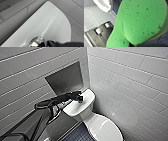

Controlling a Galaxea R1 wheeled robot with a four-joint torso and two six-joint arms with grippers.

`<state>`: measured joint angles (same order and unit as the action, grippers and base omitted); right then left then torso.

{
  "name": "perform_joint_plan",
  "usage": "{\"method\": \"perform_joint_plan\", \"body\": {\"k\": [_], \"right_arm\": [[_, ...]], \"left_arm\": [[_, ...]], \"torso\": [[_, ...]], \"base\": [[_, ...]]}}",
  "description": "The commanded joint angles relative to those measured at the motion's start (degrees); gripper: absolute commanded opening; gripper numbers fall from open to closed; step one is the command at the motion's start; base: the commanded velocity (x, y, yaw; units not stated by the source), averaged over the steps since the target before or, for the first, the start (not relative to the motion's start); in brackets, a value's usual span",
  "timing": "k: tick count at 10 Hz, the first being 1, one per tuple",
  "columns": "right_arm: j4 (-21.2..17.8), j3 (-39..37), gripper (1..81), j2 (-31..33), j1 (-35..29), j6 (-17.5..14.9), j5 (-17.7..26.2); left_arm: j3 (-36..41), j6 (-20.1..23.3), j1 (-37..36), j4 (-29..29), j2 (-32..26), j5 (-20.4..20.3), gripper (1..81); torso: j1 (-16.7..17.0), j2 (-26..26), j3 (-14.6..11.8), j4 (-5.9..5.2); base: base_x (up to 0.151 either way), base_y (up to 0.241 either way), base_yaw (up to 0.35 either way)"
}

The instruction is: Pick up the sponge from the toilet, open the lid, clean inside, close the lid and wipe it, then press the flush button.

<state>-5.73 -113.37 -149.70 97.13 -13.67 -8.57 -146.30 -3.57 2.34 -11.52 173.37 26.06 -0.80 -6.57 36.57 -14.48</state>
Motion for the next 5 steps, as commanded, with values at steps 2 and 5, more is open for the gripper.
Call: {"method": "perform_joint_plan", "body": {"k": [2, 5], "right_arm": [[1.0, 1.3, 1.0, 0.1, 2.3, -0.1, 5.2], [0.7, 1.1, 1.0, 0.0, 1.8, 0.0, 3.1]], "left_arm": [[23.4, -0.2, -12.1, -6.0, -14.0, 5.8, 1.0], [41.9, -0.1, -7.1, -5.2, -24.2, 8.9, 1.0]], "torso": [[0.0, 0.0, 0.0, 0.00], [0.0, 0.0, 0.0, 0.00]], "base": [[0.000, 0.000, 0.000], [0.000, 0.000, 0.000]]}}
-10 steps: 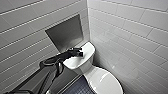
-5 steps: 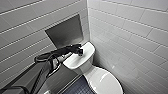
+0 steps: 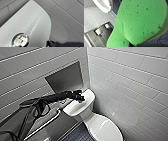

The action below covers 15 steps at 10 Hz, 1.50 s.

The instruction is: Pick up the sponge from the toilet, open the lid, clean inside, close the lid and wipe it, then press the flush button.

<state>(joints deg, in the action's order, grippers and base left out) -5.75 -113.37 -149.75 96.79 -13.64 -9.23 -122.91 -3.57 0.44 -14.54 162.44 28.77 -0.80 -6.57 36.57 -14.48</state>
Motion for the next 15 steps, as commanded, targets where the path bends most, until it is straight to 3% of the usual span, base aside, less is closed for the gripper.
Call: {"method": "perform_joint_plan", "body": {"k": [1, 5, 8, 12, 15], "right_arm": [[0.7, 1.1, 1.0, 0.1, 2.1, 0.0, 1.8], [0.6, 0.8, 1.0, -0.2, 1.3, 0.1, 1.3], [0.5, 0.7, 1.0, -0.3, 0.7, 0.1, 1.3], [0.4, -4.0, 1.0, -3.5, -1.1, 0.1, 1.1], [0.5, -11.2, 1.0, -7.8, -1.6, 0.5, 1.1]], "left_arm": [[22.1, -0.1, -2.8, -2.1, -16.3, 6.2, 1.0], [38.1, -0.1, 7.8, 1.4, -29.5, 5.5, 1.0], [42.7, -0.1, 19.3, 7.4, -35.7, 2.6, 1.0], [41.7, -0.1, 40.7, 18.3, -35.8, -4.9, 1.0], [30.4, 0.1, 56.5, 25.1, -29.5, -12.0, 1.0]], "torso": [[0.0, 0.0, 0.0, 0.00], [0.0, 0.0, 0.0, 0.02], [0.0, 0.0, 0.0, 0.02], [0.0, 0.0, 0.0, 0.02], [0.0, 0.0, 0.0, 0.02]], "base": [[0.000, 0.000, 0.000], [0.000, 0.000, 0.000], [0.000, 0.000, 0.000], [0.000, 0.000, 0.000], [0.000, 0.000, 0.000]]}}
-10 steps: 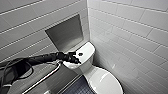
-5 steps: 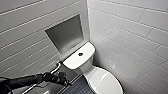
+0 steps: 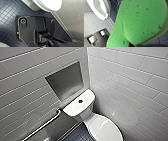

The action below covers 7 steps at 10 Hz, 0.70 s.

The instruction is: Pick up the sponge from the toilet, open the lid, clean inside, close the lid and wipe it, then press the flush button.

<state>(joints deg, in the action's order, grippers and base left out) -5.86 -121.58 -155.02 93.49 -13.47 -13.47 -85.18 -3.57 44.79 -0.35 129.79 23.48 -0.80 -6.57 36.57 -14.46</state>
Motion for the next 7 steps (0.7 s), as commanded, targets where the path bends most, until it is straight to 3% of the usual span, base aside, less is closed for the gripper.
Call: {"method": "perform_joint_plan", "body": {"k": [1, 3, 5, 6, 7], "right_arm": [[0.5, -4.3, 1.0, -3.1, 1.6, 0.5, 5.4], [0.6, -5.8, 1.0, -4.1, 1.6, 0.5, 5.4], [0.8, -6.4, 1.0, -4.4, 1.3, 0.5, 5.5], [0.7, -6.4, 1.0, -4.5, 1.0, 0.5, 5.9], [0.6, -6.7, 1.0, -4.6, 1.2, 0.5, 5.9]], "left_arm": [[-12.0, 0.3, 16.1, 11.6, 6.2, -8.3, 1.0], [-22.2, 0.4, 23.7, 13.6, 12.7, -13.3, 1.0], [-30.4, 0.4, 27.8, 13.6, 17.3, -15.1, 1.0], [-34.0, 0.5, 29.0, 13.6, 19.0, -17.1, 1.0], [-36.2, 0.5, 29.9, 13.6, 20.1, -17.8, 1.0]], "torso": [[0.0, 0.0, 0.0, 0.00], [0.0, 0.0, 0.0, 0.00], [0.0, 0.0, 0.0, 0.00], [0.0, 0.0, -1.9, 0.00], [0.0, 0.0, -5.6, 1.27]], "base": [[0.000, 0.000, 0.000], [0.000, 0.000, 0.000], [0.000, 0.000, 0.000], [0.000, 0.000, 0.000], [0.000, 0.000, 0.000]]}}
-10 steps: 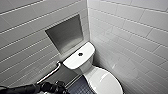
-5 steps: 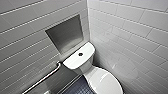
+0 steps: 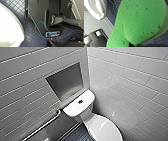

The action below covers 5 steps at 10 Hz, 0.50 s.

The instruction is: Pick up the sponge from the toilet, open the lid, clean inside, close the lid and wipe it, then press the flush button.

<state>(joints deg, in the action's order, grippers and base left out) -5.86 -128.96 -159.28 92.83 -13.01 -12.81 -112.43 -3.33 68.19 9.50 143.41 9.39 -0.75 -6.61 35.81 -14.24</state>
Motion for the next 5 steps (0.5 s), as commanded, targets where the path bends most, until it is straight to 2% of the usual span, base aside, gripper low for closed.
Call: {"method": "perform_joint_plan", "body": {"k": [1, 3, 5], "right_arm": [[0.5, 0.1, 1.0, -0.7, 2.1, 0.0, 5.2], [0.5, -2.2, 1.0, -2.0, 2.2, 0.0, 5.1], [0.4, -4.1, 1.0, -3.0, 2.1, 0.0, 5.1]], "left_arm": [[-10.4, 0.3, 7.3, 3.8, 7.8, -3.6, 1.0], [-16.7, 0.3, 8.9, 3.9, 12.5, -3.5, 1.0], [-23.4, 0.3, 10.9, 4.3, 17.2, -3.6, 1.0]], "torso": [[0.0, 0.0, -5.5, -0.02], [0.0, 0.0, -8.5, 0.09], [0.1, 0.0, -12.8, 0.09]], "base": [[0.000, 0.000, 0.000], [0.000, 0.000, 0.000], [0.000, 0.000, 0.000]]}}
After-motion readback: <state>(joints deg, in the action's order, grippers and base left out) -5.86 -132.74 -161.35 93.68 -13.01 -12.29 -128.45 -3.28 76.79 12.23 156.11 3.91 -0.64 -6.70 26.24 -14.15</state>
